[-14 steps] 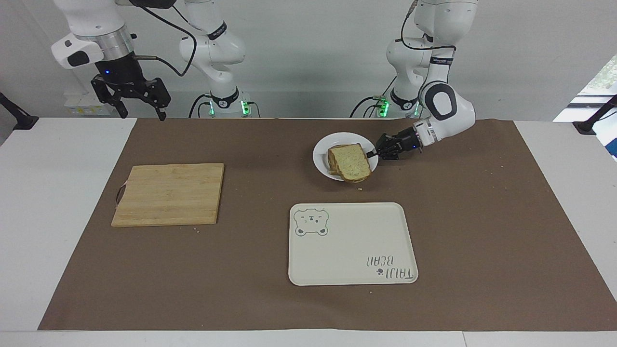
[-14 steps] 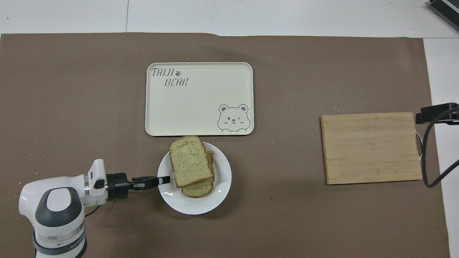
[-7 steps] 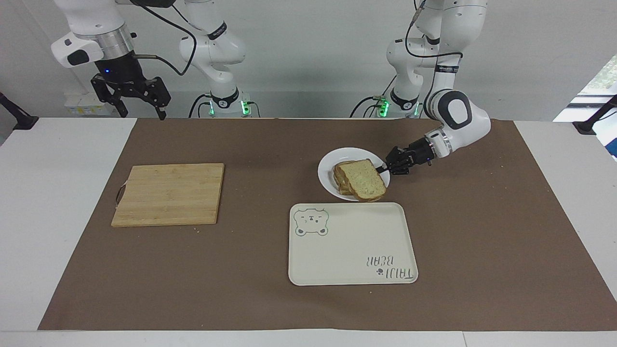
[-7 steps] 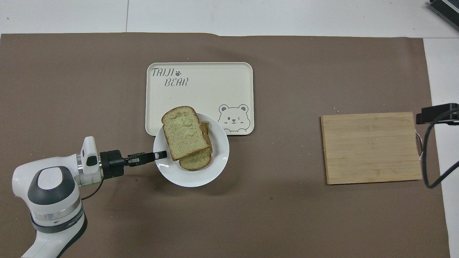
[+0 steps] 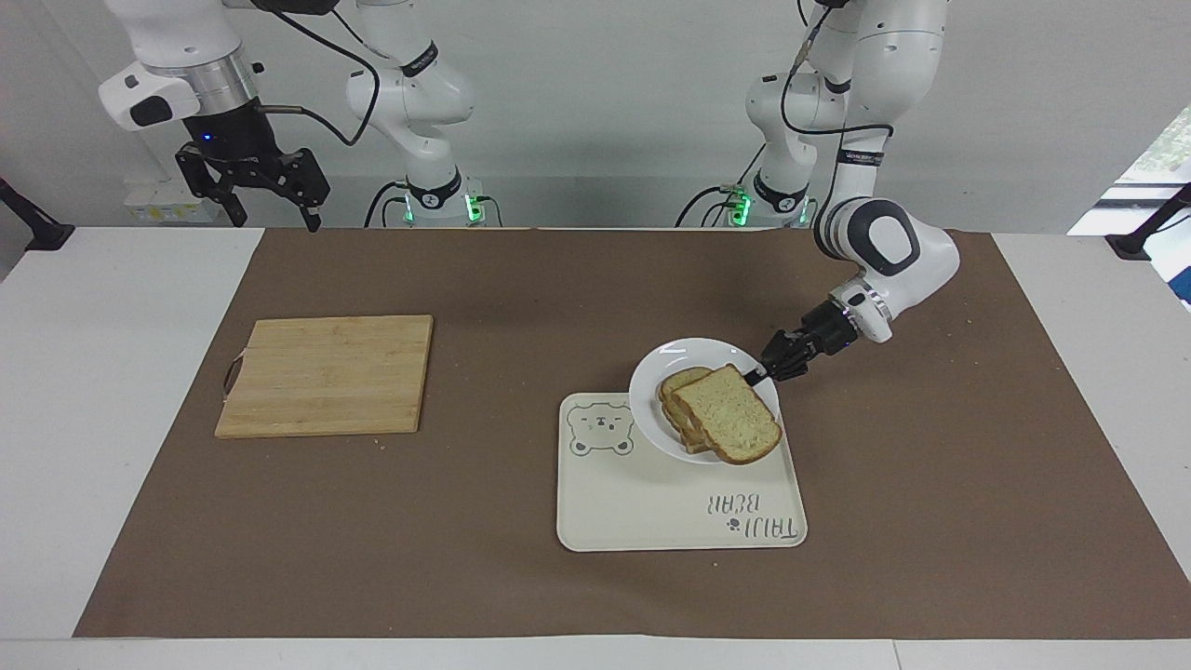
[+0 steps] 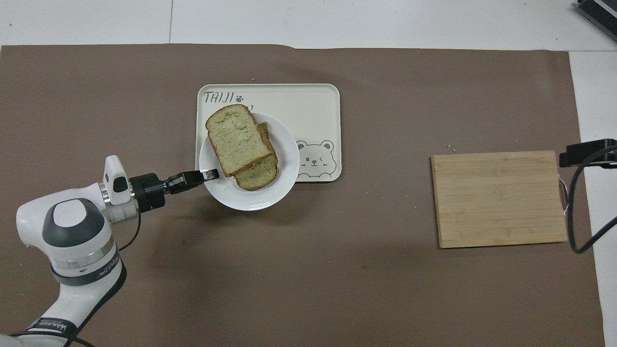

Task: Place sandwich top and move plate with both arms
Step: 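Slide the plate with the left gripper onto the bear tray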

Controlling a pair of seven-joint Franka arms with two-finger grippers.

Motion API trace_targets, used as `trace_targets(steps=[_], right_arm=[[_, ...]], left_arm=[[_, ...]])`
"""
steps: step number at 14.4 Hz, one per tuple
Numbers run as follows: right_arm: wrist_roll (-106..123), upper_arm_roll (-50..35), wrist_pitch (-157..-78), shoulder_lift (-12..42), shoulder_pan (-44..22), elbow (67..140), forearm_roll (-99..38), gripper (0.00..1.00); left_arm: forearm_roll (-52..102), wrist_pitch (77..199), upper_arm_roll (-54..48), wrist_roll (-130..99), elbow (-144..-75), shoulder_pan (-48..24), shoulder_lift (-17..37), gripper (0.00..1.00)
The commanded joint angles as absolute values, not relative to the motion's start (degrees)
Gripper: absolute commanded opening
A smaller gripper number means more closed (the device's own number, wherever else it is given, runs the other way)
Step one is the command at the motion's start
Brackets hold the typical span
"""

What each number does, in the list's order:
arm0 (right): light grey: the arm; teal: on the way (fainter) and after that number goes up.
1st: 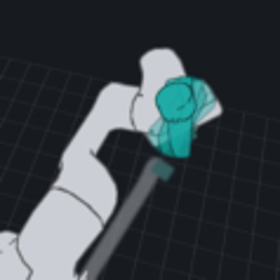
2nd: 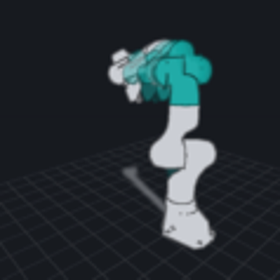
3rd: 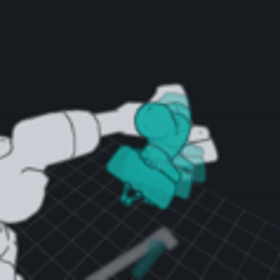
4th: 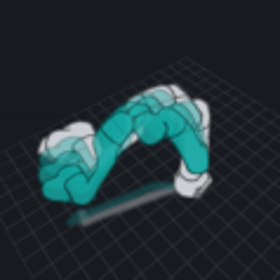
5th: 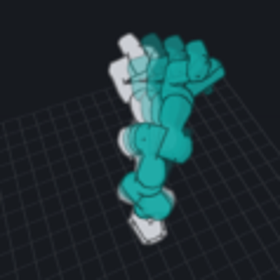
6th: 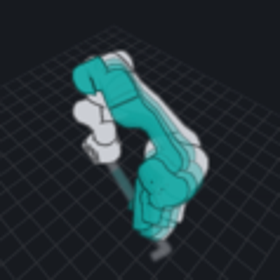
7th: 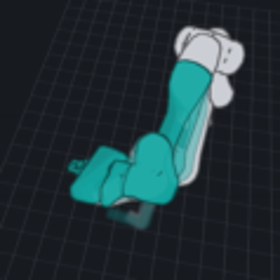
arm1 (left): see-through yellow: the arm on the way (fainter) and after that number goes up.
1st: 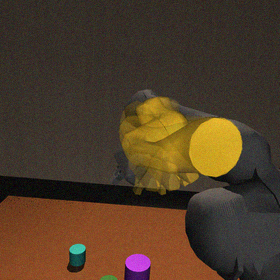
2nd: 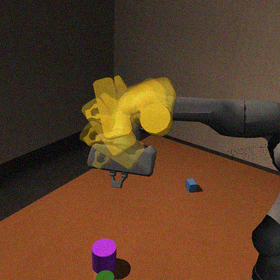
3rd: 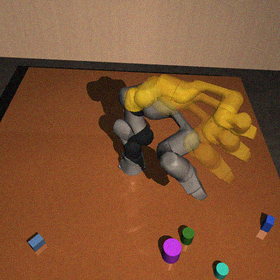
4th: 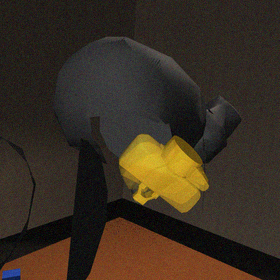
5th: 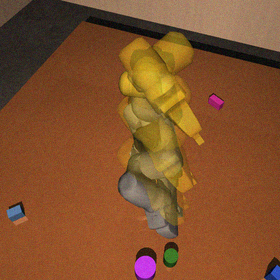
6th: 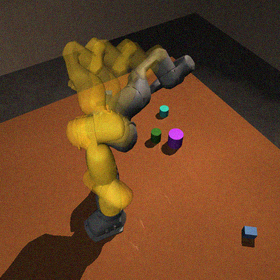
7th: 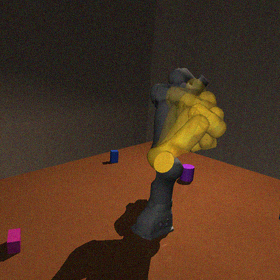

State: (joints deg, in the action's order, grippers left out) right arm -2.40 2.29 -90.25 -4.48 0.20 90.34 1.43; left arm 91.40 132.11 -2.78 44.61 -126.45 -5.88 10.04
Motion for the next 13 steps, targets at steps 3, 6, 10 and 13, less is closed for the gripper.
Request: trace_targets(steps=[3, 6, 10, 13], right_arm=[[-1.2, 2.0, -89.5, -5.0, 0.4, 90.3, 2.1, 1.0], [-1.2, 2.0, -89.4, -5.0, 0.4, 90.3, 2.1, 1.0], [-1.2, 2.0, -89.4, -5.0, 0.4, 90.3, 2.1, 1.0], [-1.2, 2.0, -89.5, -5.0, 0.4, 90.3, 2.1, 1.0]], left_arm=[[95.6, 138.9, -3.9, 43.8, -117.8, -8.6, 19.7, 0.0], [95.6, 140.1, -4.0, 43.9, -117.6, -9.2, 21.1, 0.0], [95.5, 145.9, -4.1, 43.8, -117.7, -12.9, 21.4, 0.0], [95.1, 145.3, -4.0, 43.9, -118.0, -12.8, 21.3, 0.52]])
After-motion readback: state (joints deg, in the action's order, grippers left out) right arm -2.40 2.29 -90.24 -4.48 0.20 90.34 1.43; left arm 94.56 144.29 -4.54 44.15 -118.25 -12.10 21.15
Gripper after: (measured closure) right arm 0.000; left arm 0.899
